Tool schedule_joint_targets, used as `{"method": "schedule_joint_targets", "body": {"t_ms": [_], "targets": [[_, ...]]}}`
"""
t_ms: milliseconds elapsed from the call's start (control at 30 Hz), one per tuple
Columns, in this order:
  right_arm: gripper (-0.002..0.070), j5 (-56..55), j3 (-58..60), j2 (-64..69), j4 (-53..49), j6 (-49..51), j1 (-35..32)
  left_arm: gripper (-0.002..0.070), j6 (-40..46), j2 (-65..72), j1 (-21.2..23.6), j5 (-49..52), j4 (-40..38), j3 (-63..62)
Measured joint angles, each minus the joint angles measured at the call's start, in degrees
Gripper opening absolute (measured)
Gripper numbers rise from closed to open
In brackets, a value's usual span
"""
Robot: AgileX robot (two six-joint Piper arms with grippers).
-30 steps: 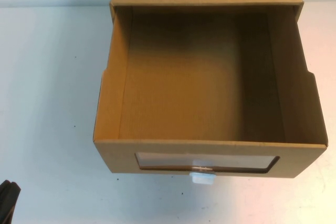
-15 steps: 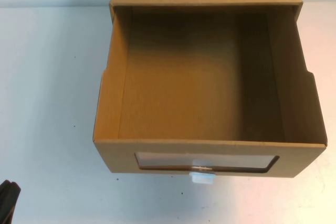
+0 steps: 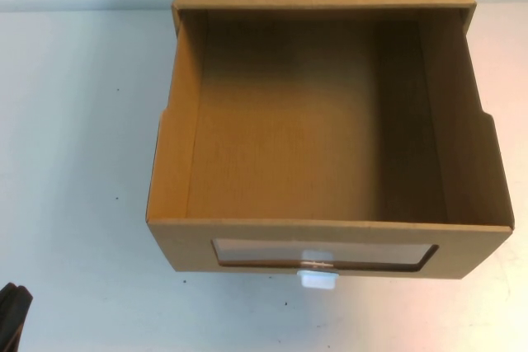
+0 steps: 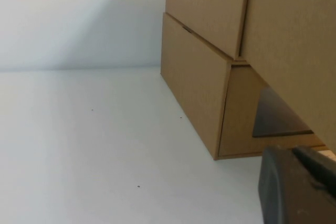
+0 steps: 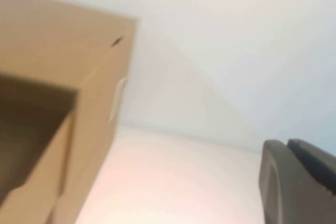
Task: Open the shoe box
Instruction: 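Pull the top drawer of the cardboard box fully open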
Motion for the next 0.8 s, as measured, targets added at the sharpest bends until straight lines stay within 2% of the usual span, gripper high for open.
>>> {"method": "schedule_joint_targets", "body": {"t_ms": [133, 267, 567, 800], "targets": [[-0.0014, -7.3, 6.1, -5.2, 3.9, 0.0, -9.9, -0.0005, 0.0, 0.0, 0.0, 0.0, 0.0, 0.0], [-0.0014, -8.7, 12.3, -10.7, 7.4, 0.0, -15.4, -0.0005, 0.0, 0.0, 0.0, 0.0, 0.0, 0.0], [-0.0014, -9.6, 24.4, -24.9, 13.4, 0.2, -19.8, -0.0005, 0.0, 0.0, 0.0, 0.0, 0.0, 0.0], [-0.0014, -10.0, 28.3, -26.3, 15.7, 0.3, -21.0, -0.0005, 0.0, 0.0, 0.0, 0.0, 0.0, 0.0]]}}
